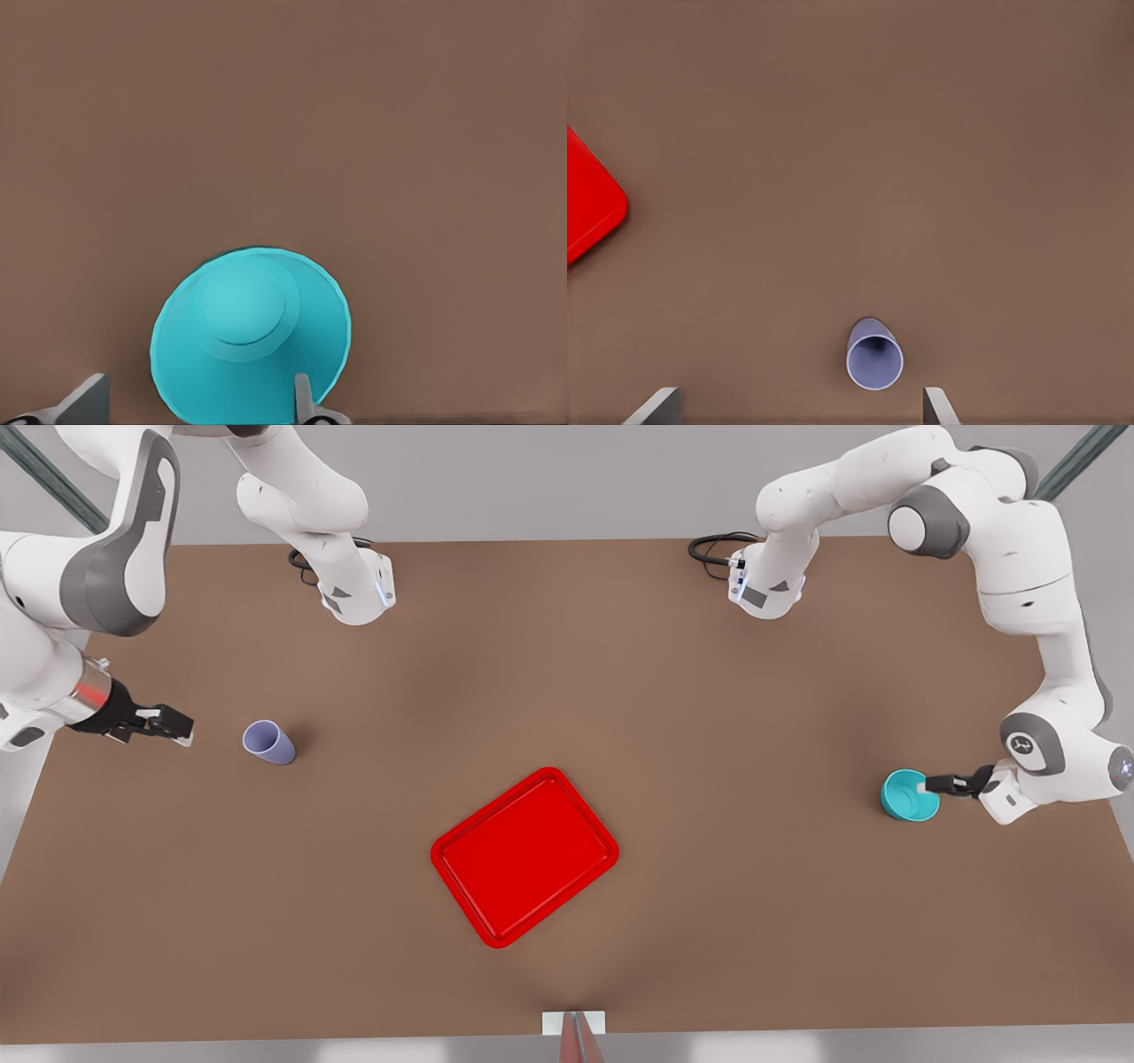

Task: Place the bowl on the tray with the left arm and the cup on the tray with the right arm

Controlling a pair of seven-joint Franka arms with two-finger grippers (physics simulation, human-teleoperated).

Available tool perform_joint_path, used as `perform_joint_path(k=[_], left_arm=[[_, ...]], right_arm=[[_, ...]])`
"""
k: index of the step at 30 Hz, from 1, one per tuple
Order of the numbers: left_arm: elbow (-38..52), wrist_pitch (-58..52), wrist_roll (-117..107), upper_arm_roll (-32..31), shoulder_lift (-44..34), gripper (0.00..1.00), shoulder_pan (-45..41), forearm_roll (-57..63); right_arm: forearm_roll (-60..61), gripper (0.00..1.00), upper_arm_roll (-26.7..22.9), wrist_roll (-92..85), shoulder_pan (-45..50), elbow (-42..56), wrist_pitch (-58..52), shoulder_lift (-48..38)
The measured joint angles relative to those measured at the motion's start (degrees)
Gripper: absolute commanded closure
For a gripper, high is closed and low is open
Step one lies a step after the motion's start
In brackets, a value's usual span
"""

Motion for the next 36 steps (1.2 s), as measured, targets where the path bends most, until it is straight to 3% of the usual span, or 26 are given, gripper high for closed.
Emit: perform_joint_path(k=[12,14,15,18,32,34,36], left_arm=[[0.5,3.1,0.1,0.0,4.6,0.0,1.3,-1.1],[0.5,3.3,0.1,0.0,5.3,0.4,1.3,-1.2],[0.5,3.2,0.1,0.0,5.2,0.55,1.3,-1.2],[0.6,3.2,0.0,0.0,5.1,0.78,1.3,-1.1],[0.9,1.5,-0.8,-0.6,3.8,0.79,1.1,-2.8],[1.4,-2.0,-1.3,-0.7,1.6,0.79,-1.4,-4.2],[3.2,-2.2,-3.9,-0.6,-0.4,0.79,-9.2,-5.7]], right_arm=[[0.0,0.0,0.0,0.0,-0.1,0.0,-0.2,0.0],[0.0,0.0,0.0,0.0,-0.1,0.0,-0.1,0.0],[0.0,0.0,0.0,0.0,-0.1,0.0,-0.1,0.0],[0.0,0.0,0.0,0.0,-0.1,0.0,-0.2,0.0],[0.0,0.0,0.0,0.0,-0.2,0.0,-0.4,0.0],[0.0,0.0,0.0,0.0,-0.1,0.0,-0.4,0.0],[0.0,0.0,0.0,0.0,-0.2,0.0,-0.4,0.0]])
